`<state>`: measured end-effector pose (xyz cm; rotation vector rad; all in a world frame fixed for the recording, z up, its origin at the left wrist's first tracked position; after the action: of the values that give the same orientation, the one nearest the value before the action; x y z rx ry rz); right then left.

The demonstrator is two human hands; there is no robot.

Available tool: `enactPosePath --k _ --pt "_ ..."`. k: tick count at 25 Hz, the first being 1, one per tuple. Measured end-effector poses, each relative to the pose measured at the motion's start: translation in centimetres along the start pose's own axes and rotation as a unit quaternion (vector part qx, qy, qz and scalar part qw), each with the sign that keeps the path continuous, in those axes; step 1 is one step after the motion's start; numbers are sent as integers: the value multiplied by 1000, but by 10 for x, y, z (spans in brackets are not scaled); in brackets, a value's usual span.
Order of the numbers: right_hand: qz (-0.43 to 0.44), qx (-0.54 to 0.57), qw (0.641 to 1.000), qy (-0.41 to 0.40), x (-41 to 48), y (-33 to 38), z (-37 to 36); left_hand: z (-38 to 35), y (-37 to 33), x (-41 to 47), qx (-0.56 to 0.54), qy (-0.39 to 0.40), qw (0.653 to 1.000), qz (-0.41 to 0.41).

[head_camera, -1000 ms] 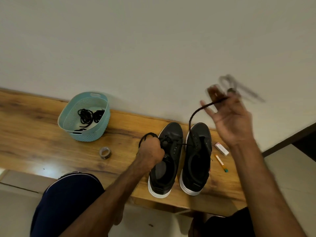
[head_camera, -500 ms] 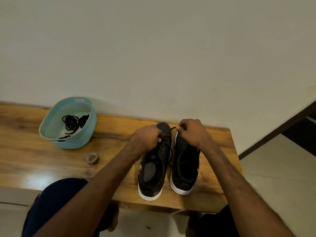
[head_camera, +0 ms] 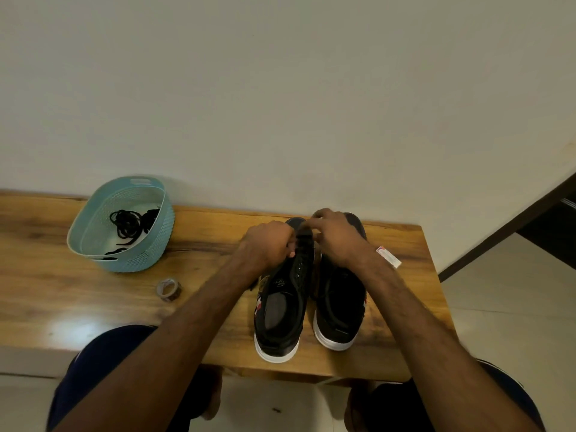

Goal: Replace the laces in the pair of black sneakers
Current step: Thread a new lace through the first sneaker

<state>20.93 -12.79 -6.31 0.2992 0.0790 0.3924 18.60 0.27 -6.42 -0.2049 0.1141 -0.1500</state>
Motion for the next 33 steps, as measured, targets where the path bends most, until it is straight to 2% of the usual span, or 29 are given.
enactPosePath --k 3,6,9,11,14,16,17,18,19,20,21,22,23,24,25,26,27,30,33 --pt "57 -66 989 117 -6 11 -19 0 -2 -2 9 5 1000 -9" --pt "35 -46 992 111 -5 8 -18 -6 1 -5 -40 9 999 -12" --pt "29 -35 992 114 -4 7 -18 -10 9 -5 -173 6 984 34" --pt "31 -35 992 118 -4 6 -20 -12 7 -5 -218 25 975 43" --pt "29 -41 993 109 -4 6 -21 -11 2 -6 -136 57 989 3" --pt "25 -40 994 99 -5 7 -21 -10 6 -3 -94 50 994 -3" --pt "22 -41 994 95 -5 6 -22 -7 8 -1 -106 22 994 14" --pt "17 -43 995 91 -4 5 -22 -4 12 1 -163 -18 985 57" --pt "11 -43 995 87 -4 3 -22 0 18 0 -272 -54 953 123" --pt "6 -39 996 82 -2 1 -21 0 22 -2 -408 -75 889 191" --pt "6 -35 996 77 -2 1 -21 -2 27 -6 -500 -74 823 258" --pt "10 -33 997 75 -1 2 -20 -4 31 -9 -530 -62 794 292" --pt "18 -35 996 75 -2 4 -21 -4 34 -10 -456 -50 843 281" --pt "25 -37 996 74 -2 6 -22 -2 36 -9 -316 -39 919 231" --pt "31 -38 996 72 -2 7 -23 1 35 -9 -127 -46 976 169" --pt "33 -36 996 68 -2 8 -23 4 27 -8 -11 -63 992 111" --pt "33 -32 997 67 -1 8 -23 3 19 -6 31 -65 996 57" --pt "35 -24 997 65 0 7 -23 -3 -5 -6 -19 12 999 -26" --pt "34 -24 997 62 -1 6 -24 1 -6 -3 25 27 999 -23"
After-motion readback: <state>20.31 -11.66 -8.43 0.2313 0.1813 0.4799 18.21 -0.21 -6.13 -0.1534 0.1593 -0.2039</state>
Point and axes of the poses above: each hand's wrist, its own x-axis towards the middle knuckle, its own z-axis out of the back of the hand, y = z × x, the point moved 6 cm from there along x, towards the middle knuckle, and after that the axes turned 9 degrees about -y, right-handed, at the moved point
